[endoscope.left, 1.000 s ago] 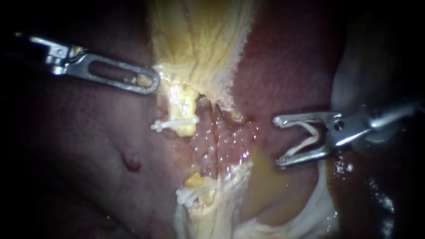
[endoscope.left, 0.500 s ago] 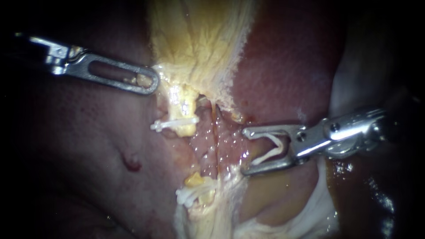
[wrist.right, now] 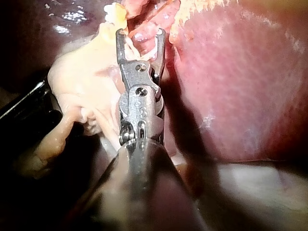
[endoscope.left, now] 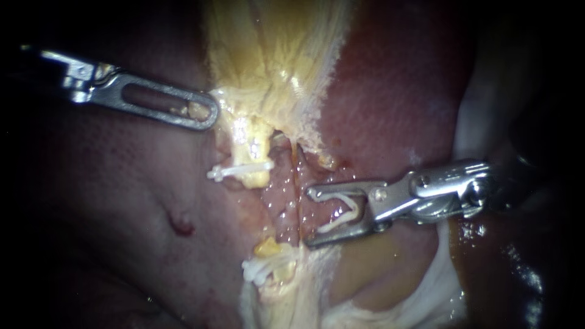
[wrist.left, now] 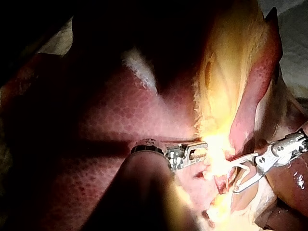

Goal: Clipping first clip right tube

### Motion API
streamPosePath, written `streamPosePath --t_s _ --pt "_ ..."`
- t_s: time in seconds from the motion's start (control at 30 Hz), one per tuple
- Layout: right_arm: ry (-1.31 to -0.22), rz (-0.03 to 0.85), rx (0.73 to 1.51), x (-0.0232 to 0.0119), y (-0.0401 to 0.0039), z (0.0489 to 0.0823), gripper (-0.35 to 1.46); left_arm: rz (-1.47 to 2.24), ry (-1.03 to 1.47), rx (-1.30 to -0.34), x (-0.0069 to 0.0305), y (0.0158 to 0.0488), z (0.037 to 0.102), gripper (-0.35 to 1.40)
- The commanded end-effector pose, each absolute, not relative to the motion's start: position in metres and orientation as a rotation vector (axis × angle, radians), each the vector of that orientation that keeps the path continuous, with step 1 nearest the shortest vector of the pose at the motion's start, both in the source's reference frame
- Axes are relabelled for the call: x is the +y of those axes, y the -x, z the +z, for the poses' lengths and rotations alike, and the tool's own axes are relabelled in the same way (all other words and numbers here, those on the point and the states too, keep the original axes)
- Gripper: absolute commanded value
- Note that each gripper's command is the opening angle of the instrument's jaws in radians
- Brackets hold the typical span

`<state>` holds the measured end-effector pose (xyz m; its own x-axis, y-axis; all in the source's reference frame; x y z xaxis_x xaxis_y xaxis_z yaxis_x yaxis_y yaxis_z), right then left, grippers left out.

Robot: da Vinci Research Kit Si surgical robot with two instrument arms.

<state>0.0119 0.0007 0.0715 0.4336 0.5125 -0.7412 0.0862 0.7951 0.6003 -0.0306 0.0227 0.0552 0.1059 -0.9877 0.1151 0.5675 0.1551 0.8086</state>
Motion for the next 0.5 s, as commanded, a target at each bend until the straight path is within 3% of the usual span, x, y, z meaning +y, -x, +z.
streamPosePath --t_s 0.03,0.5 --pt "-0.629 0.29 1.113 0.0007 -0.012 0.0716 0.5 -1.289 -0.687 -0.772 0.0227 0.0306 0.0552 -0.35" --pt "-0.717 0.342 1.153 0.0002 -0.014 0.0735 0.5 -1.289 -0.686 -0.772 0.0227 0.0306 0.0553 -0.35"
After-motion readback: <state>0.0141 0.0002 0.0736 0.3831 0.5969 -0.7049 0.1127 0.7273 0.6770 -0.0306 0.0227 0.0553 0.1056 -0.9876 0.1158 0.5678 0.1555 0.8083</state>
